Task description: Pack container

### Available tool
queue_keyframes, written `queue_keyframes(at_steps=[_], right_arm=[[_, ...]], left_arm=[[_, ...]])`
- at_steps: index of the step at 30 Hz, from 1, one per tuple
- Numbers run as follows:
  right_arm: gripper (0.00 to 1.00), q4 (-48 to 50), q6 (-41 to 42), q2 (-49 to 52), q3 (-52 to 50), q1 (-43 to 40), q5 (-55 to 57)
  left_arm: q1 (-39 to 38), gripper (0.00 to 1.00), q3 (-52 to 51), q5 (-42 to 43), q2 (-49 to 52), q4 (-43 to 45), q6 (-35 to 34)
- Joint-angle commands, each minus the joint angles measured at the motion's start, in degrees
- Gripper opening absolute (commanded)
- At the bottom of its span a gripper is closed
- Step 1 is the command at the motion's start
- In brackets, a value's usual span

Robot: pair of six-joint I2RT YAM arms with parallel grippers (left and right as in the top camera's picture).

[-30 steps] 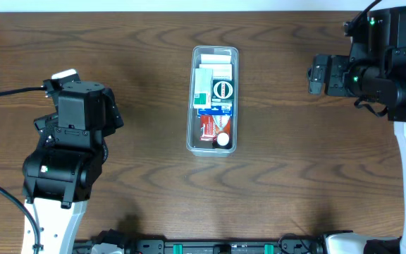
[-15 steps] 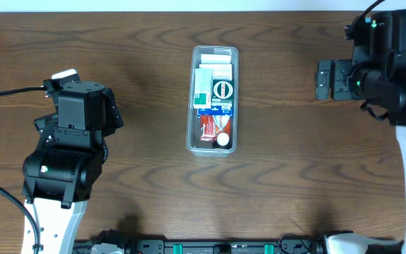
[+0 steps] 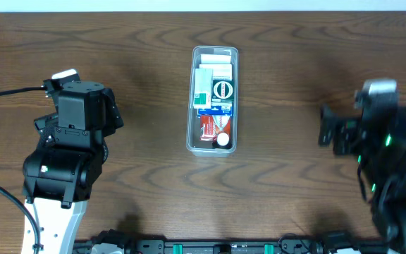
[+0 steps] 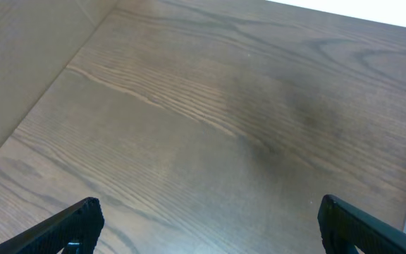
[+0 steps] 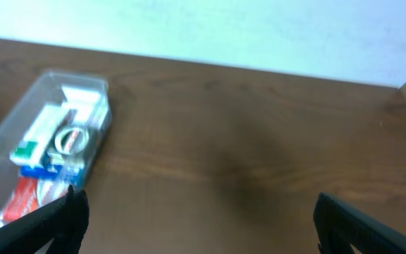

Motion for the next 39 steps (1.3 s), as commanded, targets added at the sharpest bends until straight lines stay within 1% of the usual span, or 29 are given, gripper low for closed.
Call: queue_keyframes(at_steps=[1,8,16,22,30,33,39], right_arm=[[0.99,1.2,-1.1,-8.9,-7.6,-0.5,0.9],[0.99,2.4,-1.1,-26.0,-18.3,-2.2,2.8],[0.99,4.3,-1.1,-42.1,-27.8,-2.6,4.0],[0.99,7.1,-1.0,-41.8,-33.6,-2.8,3.7],[0.99,15.4,-0.6,-41.8,-47.4,-2.8,2.0],[0.99,18.8,0.0,-41.8,-51.1,-2.8,2.0],[0.99,20.8,0.5,-41.8,-51.7,-2.8,2.0]], left_arm=[[0.3,0.98,0.2,-1.1,0.0,-0.1,0.8],[0.3,0.98,0.2,-1.1,0.0,-0.1,0.8],[0.3,0.98,0.2,-1.1,0.0,-0.1,0.8],[0.3,0.98,0.2,-1.1,0.0,-0.1,0.8],[0.3,0.98,0.2,-1.1,0.0,-0.1,0.8],[0.3,0.98,0.2,-1.1,0.0,-0.1,0.8],[0.3,0.98,0.2,-1.1,0.0,-0.1,0.8]])
